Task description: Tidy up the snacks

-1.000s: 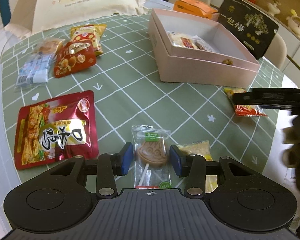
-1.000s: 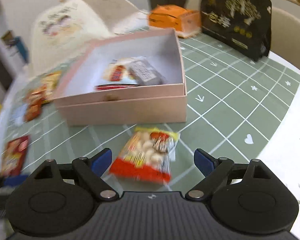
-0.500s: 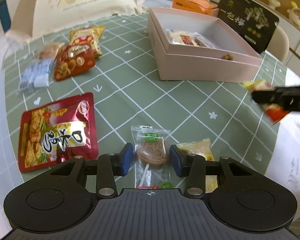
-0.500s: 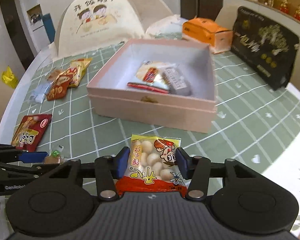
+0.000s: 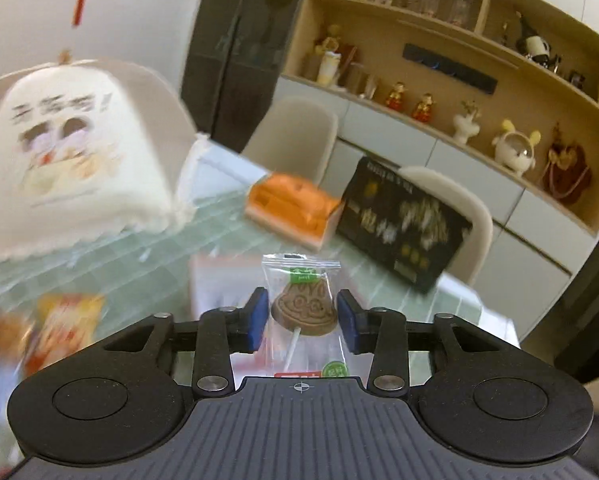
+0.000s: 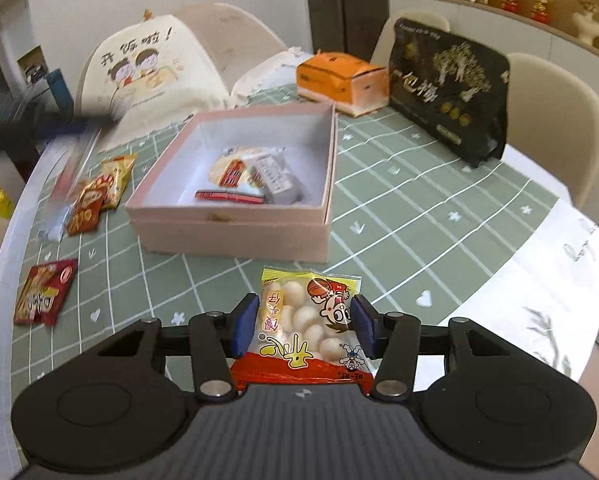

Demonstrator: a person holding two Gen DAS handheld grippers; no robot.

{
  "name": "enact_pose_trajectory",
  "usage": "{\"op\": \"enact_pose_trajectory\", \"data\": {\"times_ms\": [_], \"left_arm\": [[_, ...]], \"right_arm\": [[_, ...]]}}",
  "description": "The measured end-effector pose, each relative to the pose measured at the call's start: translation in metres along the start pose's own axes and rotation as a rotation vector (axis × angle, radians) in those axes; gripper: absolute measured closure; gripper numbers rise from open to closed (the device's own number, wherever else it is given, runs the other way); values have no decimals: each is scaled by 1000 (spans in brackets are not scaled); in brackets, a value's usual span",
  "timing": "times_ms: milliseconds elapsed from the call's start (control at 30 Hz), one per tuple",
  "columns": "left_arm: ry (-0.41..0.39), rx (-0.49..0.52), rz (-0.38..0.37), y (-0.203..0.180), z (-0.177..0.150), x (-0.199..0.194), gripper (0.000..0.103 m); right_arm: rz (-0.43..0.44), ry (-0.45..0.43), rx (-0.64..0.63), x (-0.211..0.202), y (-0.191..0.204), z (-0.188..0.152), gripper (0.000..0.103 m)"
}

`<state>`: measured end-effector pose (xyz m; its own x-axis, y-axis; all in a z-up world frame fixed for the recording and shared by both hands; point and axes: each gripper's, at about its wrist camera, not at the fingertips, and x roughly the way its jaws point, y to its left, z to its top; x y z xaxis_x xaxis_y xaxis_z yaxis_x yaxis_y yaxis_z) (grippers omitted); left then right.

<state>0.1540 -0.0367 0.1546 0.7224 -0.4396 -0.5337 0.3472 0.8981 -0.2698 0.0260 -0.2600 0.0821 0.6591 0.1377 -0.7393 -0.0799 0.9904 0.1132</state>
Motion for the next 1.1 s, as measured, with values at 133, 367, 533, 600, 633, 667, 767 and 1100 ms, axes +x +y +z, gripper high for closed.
{"op": "enact_pose_trajectory", "data": {"times_ms": [133, 367, 533, 600, 633, 667, 767, 1100], "left_arm": [[14, -112, -10, 18, 15, 33, 61], [104, -122, 44, 47, -29, 8, 61], [181, -192, 138, 87, -77, -20, 61], [175, -214, 196, 109, -92, -36, 61], [166, -228, 229, 121, -97, -43, 61], [157, -252, 262, 133, -101, -50, 61], [116, -372, 356, 176, -114, -71, 62], [54, -516, 376, 260, -130, -97, 62]], "right_arm": [[-4, -24, -15, -8, 4, 8, 53], [29, -93, -62, -10, 14, 42, 53], [112, -178, -84, 25, 36, 116, 40], [118, -131, -59, 49, 45, 141, 34], [119, -110, -55, 57, 51, 148, 34], [133, -89, -54, 63, 58, 154, 34], [229, -35, -64, 75, 90, 157, 28], [323, 249, -26, 208, 253, 171, 25]]}}
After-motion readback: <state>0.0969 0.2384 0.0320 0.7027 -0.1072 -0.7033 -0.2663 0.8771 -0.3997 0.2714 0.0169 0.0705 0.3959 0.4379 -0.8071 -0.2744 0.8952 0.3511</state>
